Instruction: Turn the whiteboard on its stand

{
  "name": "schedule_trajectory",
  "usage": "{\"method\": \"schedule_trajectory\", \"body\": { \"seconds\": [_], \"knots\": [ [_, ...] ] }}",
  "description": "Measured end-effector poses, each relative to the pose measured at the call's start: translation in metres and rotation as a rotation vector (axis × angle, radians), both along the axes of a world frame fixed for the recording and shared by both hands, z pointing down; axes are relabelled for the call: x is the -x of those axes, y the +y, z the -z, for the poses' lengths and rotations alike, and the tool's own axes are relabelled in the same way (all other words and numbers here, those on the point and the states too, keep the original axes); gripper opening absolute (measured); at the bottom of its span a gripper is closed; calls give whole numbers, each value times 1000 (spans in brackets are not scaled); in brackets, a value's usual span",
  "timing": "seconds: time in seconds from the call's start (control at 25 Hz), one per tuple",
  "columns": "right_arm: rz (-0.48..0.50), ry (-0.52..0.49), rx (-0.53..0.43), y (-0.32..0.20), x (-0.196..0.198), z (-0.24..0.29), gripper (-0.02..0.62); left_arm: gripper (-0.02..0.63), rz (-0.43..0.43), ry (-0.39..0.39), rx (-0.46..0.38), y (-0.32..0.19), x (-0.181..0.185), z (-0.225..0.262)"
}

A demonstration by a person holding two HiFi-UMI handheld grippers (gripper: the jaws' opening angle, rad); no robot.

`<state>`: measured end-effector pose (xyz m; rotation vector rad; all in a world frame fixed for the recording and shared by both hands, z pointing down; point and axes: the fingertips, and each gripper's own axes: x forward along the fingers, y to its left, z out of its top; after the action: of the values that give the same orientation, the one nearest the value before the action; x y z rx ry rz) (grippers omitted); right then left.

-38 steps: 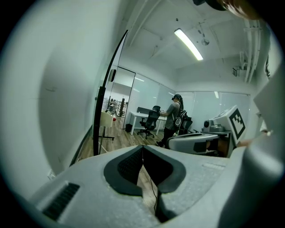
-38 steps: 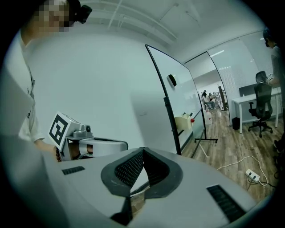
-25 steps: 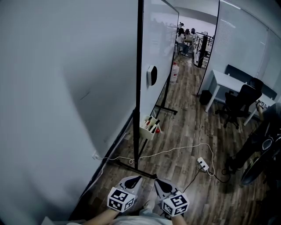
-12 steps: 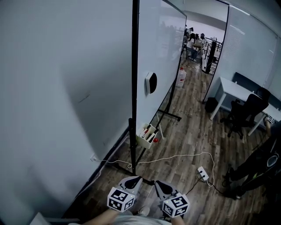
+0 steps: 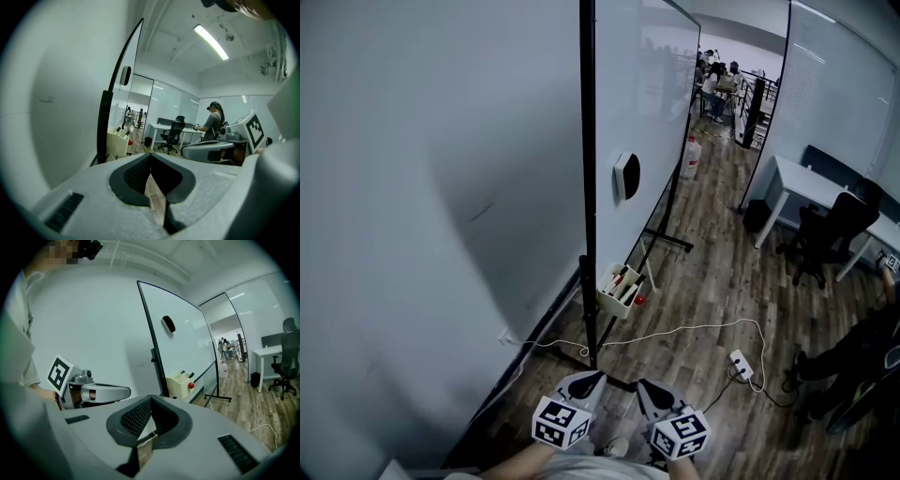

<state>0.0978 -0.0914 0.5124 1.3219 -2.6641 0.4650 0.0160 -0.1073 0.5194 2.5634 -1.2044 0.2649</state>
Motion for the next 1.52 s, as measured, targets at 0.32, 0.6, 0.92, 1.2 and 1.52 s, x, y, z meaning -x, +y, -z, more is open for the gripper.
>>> {"method": "schedule_trajectory", "body": {
  "seconds": [0.32, 0.6, 0.92, 1.2, 1.52],
  "knots": [
    [-42, 7, 5, -22, 0, 3, -5, 11, -11, -36, -22, -36, 15, 11],
    [-63, 10, 8, -41, 1, 1, -5, 11, 31, -54, -41, -71, 28, 15],
    [-60, 11, 21, -64, 6, -3, -5, 50, 42, -75, -26, -111, 35, 11],
    [-72, 14, 30, -83, 1, -6, -5, 138, 97, -90, -25, -157, 47, 8],
    [-78, 6, 56, -96, 1, -15, -5, 224, 132, -127, -16, -196, 53, -7]
  ]
}}
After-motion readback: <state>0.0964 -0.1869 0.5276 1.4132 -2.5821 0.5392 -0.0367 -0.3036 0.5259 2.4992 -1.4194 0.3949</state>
